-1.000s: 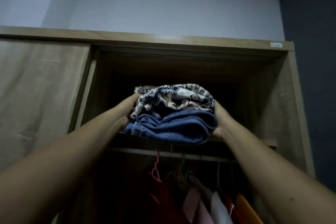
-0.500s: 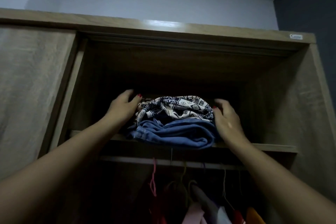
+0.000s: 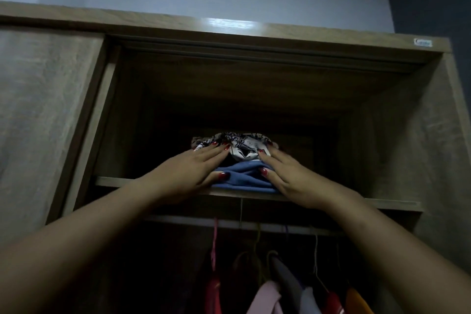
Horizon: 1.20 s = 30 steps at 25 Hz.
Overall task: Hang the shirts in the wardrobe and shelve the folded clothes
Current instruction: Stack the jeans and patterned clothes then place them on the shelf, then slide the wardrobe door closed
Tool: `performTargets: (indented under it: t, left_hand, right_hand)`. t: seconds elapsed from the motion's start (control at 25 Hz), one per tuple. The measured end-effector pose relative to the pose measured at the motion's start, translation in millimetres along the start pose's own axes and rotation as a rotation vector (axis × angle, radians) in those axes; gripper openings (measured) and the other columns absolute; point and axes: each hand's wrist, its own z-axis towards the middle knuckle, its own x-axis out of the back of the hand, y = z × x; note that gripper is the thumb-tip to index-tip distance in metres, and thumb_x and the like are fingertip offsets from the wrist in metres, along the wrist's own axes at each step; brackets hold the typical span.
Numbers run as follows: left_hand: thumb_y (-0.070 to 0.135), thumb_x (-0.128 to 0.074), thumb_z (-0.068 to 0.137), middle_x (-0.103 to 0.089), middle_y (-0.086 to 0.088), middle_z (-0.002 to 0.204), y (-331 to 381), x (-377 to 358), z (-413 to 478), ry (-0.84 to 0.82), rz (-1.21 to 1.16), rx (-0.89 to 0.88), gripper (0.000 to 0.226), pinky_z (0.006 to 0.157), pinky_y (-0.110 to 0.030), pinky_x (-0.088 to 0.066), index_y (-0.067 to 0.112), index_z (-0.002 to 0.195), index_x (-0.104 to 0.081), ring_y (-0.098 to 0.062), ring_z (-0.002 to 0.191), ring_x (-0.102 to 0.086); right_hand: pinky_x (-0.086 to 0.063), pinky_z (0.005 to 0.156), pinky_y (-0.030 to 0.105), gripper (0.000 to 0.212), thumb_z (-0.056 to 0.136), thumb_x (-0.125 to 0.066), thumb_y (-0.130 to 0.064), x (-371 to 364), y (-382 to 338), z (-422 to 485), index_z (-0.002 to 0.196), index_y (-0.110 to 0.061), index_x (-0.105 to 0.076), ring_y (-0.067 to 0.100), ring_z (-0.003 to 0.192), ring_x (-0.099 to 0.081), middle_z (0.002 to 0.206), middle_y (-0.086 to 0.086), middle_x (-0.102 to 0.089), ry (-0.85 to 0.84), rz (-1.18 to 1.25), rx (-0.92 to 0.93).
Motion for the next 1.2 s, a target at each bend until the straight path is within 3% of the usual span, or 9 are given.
performTargets:
  t: [0.2, 0.32, 0.44, 0.6, 0.68, 0.76, 0.84, 1.0, 1.2]
  left_hand:
    - [0.029, -0.033, 0.102, -0.001, 0.009, 0.160, -17, -7, 19, -0.326, -0.416, 0.200, 0.049, 0.119, -0.036, -0.003, 0.028, 0.149, -0.018, -0.014, 0.147, -0.002]
    - [0.017, -0.035, 0.101, -0.002, 0.005, 0.161, -8, -8, 17, -0.313, -0.443, 0.226, 0.050, 0.119, -0.035, -0.007, 0.022, 0.149, -0.021, -0.019, 0.148, -0.005]
    - [0.012, -0.039, 0.100, -0.014, -0.001, 0.160, 4, -3, 4, -0.159, -0.590, 0.267, 0.050, 0.117, -0.035, -0.015, 0.019, 0.147, -0.027, -0.020, 0.146, -0.016]
    - [0.031, -0.034, 0.101, -0.024, 0.003, 0.157, 6, -6, -42, 0.076, -0.355, 0.366, 0.047, 0.117, -0.037, -0.018, 0.029, 0.147, -0.026, -0.013, 0.145, -0.018]
    - [0.035, -0.030, 0.099, -0.026, 0.006, 0.156, 8, -12, -91, 0.232, -0.314, 0.312, 0.048, 0.121, -0.039, -0.013, 0.027, 0.147, -0.029, -0.008, 0.146, -0.012]
    - [0.038, -0.025, 0.093, -0.024, 0.008, 0.155, 11, -20, -151, 0.308, -0.247, 0.280, 0.056, 0.121, -0.038, -0.010, 0.023, 0.147, -0.031, -0.009, 0.146, -0.009]
    - [0.034, -0.027, 0.092, -0.020, 0.006, 0.157, 15, -34, -215, 0.329, -0.204, 0.315, 0.057, 0.120, -0.036, -0.007, 0.020, 0.147, -0.030, -0.012, 0.148, -0.007]
    - [0.029, -0.029, 0.096, -0.009, 0.001, 0.161, 14, -73, -332, 0.237, -0.211, 0.501, 0.056, 0.122, -0.030, -0.002, 0.019, 0.150, -0.018, -0.014, 0.149, -0.001]
    - [0.036, -0.027, 0.099, 0.007, 0.003, 0.161, -3, -124, -423, -0.032, -0.200, 0.563, 0.058, 0.120, -0.050, -0.014, 0.020, 0.152, -0.007, -0.015, 0.149, 0.002]
  right_hand:
    - [0.000, 0.119, 0.042, 0.054, 0.101, -0.029, -0.035, -15, -3, 34, 0.150, -0.032, -0.008, 0.024, 0.148, 0.006, 0.161, -0.001, 0.007, -0.152, 0.104, -0.157]
    - [0.000, 0.121, 0.046, 0.054, 0.101, -0.029, -0.033, -17, -4, 38, 0.150, -0.032, -0.006, 0.025, 0.147, 0.008, 0.161, 0.000, 0.008, -0.200, 0.111, -0.194]
    - [-0.006, 0.120, 0.046, 0.051, 0.100, -0.027, -0.039, -16, -11, 31, 0.149, -0.034, -0.013, 0.023, 0.148, -0.001, 0.161, -0.001, 0.000, -0.155, 0.124, -0.230]
    - [-0.023, 0.115, 0.037, 0.049, 0.099, -0.028, -0.043, -32, -27, -10, 0.146, -0.029, -0.029, 0.013, 0.144, -0.023, 0.156, -0.007, -0.027, 0.225, -0.081, -0.093]
    - [-0.025, 0.115, 0.029, 0.044, 0.098, -0.039, -0.030, -55, -46, -38, 0.140, -0.019, -0.042, 0.009, 0.139, -0.032, 0.148, -0.004, -0.042, 0.465, 0.021, 0.127]
    - [-0.029, 0.111, 0.021, 0.039, 0.093, -0.047, -0.018, -88, -72, -64, 0.132, -0.015, -0.051, 0.007, 0.131, -0.040, 0.137, -0.003, -0.051, 0.525, 0.230, 0.266]
    - [-0.036, 0.101, 0.016, 0.033, 0.090, -0.050, -0.014, -133, -104, -86, 0.122, -0.013, -0.056, 0.010, 0.118, -0.050, 0.123, 0.000, -0.057, 0.495, 0.381, 0.327]
    - [-0.046, 0.088, 0.026, 0.021, 0.089, -0.050, -0.017, -233, -180, -129, 0.108, -0.013, -0.060, 0.013, 0.099, -0.057, 0.104, 0.002, -0.060, 0.247, 0.482, 0.459]
    - [-0.054, 0.076, 0.028, 0.025, 0.082, -0.058, -0.019, -332, -247, -182, 0.107, -0.017, -0.059, 0.013, 0.092, -0.060, 0.104, 0.001, -0.064, -0.081, 0.338, 0.740]
